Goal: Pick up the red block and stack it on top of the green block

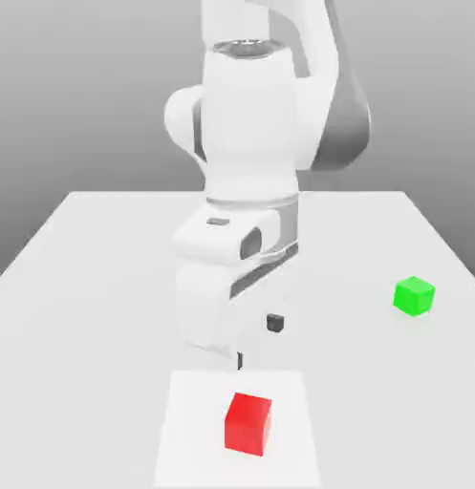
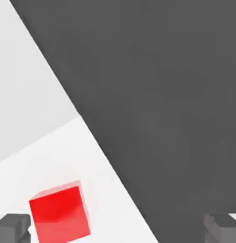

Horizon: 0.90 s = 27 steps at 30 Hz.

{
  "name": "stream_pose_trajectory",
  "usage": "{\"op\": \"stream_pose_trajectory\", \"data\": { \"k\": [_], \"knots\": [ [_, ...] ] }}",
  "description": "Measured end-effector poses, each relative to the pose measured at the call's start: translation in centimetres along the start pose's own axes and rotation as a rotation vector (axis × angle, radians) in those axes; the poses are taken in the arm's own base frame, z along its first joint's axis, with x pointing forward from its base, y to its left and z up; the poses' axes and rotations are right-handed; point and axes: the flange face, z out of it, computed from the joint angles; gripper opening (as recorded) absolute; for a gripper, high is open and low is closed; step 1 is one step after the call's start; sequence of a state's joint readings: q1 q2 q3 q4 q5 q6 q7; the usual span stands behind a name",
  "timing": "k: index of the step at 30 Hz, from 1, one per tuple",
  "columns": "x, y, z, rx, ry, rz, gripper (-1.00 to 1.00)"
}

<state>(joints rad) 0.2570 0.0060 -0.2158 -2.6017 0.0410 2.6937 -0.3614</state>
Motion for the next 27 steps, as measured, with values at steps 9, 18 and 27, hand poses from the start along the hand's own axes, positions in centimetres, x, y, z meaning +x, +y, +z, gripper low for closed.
{"op": "stream_pose_trajectory", "data": {
  "k": [9, 18, 27],
  "knots": [
    [-2.8, -0.6, 11.0, 0.018, -0.086, -0.140, -1.00],
    [-2.6, -0.6, 9.4, 0.018, -0.088, -0.141, -1.00],
    [-1.9, -17.0, 3.3, 0.062, -0.080, -0.277, -1.00]
  ]
}}
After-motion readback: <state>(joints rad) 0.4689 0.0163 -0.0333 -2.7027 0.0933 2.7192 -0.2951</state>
